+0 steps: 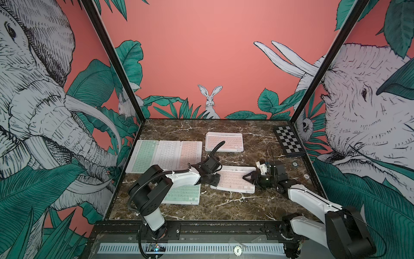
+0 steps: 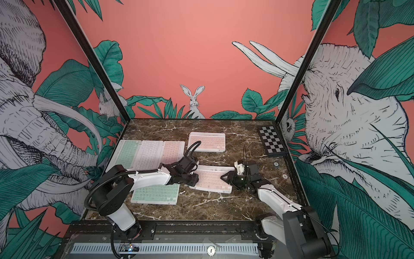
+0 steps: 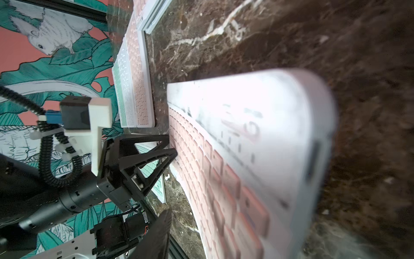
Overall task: Stack the numeric keypads
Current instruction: Pick up the numeric keypad from the center of the board.
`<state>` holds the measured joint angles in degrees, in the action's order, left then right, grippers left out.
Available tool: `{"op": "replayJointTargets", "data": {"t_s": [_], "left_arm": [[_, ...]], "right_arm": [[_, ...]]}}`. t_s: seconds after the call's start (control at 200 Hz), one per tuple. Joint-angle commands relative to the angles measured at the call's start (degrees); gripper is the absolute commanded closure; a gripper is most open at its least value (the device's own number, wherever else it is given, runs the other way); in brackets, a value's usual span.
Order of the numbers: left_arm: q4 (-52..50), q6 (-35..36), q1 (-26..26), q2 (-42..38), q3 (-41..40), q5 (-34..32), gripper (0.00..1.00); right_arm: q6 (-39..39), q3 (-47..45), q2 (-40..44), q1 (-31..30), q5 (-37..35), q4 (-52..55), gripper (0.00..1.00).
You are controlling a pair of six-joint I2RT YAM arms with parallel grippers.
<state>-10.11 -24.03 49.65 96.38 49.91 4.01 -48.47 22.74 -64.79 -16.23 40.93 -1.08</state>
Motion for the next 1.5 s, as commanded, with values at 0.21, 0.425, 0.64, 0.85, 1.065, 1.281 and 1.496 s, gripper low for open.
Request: {"op": "replayJointTargets", "data": {"t_s": [0.21,0.425,0.64,0.85,1.065,1.281,1.496], "left_arm": [[-3.60,1.12,2.65,2.70,-3.29,7.98,0.52],[-4.85,-0.85,2.65,1.99,-3.20,2.68,0.52],[-6.41,-4.08,2.65,0.83,-2.46,-4.31,0.52],[-6.75,-4.69,2.65,-0.55,-1.31,-7.98,0.52],[-8.88,-4.80,2.35,-1.69,1.71,-10.24,0.52],[-11.71,-5.92,-0.85,-5.49,6.18,-9.99,0.51],[-16.71,-5.24,-7.19,-10.51,10.96,-8.52,0.49]], "right_arm": [[3.73,1.94,1.48,-1.09,3.08,-0.19,0.53],[5.72,2.56,-0.60,-1.09,3.93,1.94,0.56],[7.44,2.96,-1.98,-0.91,4.01,3.72,0.61],[8.26,3.26,-1.75,-0.21,3.81,5.06,0.70],[9.23,4.33,-0.80,0.83,3.81,7.67,0.77],[8.50,7.56,-0.66,1.11,5.67,8.30,1.00],[4.28,14.20,-3.94,1.11,9.69,2.66,1.00]]}}
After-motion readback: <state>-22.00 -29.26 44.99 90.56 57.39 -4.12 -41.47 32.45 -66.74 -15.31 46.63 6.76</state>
